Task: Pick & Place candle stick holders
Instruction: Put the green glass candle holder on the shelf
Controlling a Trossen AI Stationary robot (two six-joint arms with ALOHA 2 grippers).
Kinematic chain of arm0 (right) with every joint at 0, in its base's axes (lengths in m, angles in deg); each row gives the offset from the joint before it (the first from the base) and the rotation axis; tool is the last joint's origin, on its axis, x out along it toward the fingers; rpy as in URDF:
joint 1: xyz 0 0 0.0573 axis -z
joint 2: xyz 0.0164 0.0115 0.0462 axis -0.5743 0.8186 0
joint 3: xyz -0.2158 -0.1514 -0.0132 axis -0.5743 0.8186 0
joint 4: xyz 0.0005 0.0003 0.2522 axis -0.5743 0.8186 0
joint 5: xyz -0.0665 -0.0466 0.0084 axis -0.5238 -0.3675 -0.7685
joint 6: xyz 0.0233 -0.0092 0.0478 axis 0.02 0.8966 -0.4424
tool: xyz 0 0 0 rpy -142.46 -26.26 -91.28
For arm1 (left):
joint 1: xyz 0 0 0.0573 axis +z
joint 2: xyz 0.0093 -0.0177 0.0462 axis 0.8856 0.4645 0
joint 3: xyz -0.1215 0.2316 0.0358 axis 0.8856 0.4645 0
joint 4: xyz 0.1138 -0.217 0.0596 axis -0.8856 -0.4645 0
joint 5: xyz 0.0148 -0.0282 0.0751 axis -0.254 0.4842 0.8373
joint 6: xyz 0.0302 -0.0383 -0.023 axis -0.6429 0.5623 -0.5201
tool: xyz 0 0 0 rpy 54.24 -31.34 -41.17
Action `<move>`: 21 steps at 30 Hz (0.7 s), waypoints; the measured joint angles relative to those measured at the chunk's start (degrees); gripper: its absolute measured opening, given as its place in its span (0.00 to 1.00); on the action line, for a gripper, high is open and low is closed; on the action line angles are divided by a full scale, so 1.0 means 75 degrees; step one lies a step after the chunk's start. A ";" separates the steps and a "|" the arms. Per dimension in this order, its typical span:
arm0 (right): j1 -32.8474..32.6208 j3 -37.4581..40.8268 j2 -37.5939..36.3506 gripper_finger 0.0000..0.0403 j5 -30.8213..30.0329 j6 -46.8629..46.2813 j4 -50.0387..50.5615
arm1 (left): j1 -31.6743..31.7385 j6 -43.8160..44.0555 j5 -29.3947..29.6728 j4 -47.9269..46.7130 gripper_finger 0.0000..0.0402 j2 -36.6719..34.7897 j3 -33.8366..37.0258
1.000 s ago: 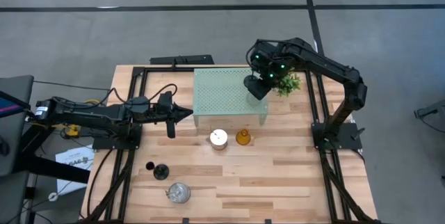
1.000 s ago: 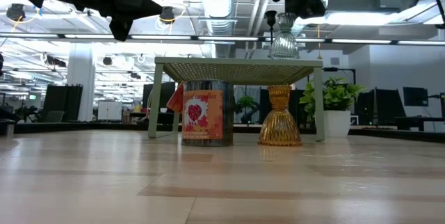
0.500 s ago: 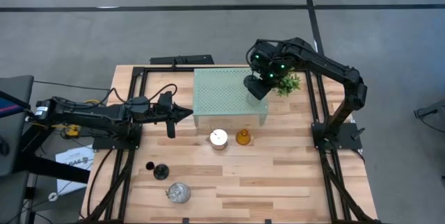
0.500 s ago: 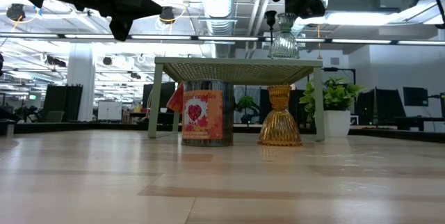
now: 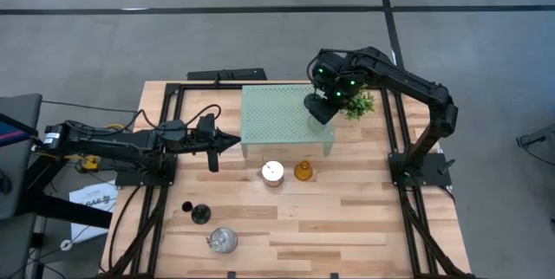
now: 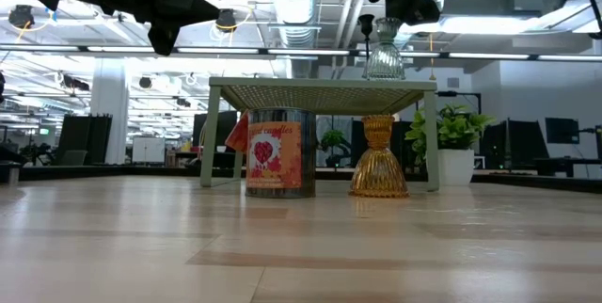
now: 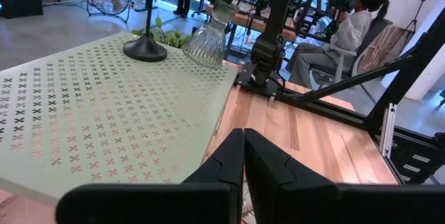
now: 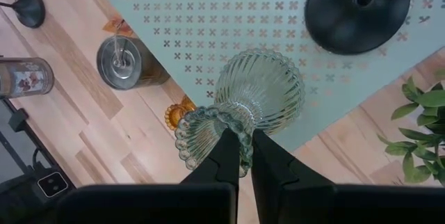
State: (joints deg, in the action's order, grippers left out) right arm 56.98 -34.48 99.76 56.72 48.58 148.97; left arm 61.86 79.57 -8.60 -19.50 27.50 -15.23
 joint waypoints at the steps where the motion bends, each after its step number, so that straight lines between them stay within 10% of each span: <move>1: -0.0003 -0.0008 0.0061 0.01 0.0000 -0.0005 0.0000 | -0.0001 0.0000 0.0002 -0.0001 0.03 0.0001 0.0000; 21: 0.0137 0.0004 0.0460 0.07 0.0171 0.0258 -0.0135 | 0.0001 -0.0008 -0.0001 0.0000 0.03 0.0001 0.0000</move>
State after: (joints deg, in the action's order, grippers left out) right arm 58.01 -34.45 103.21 58.00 50.52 147.95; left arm 61.86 79.51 -8.60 -19.50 27.51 -15.23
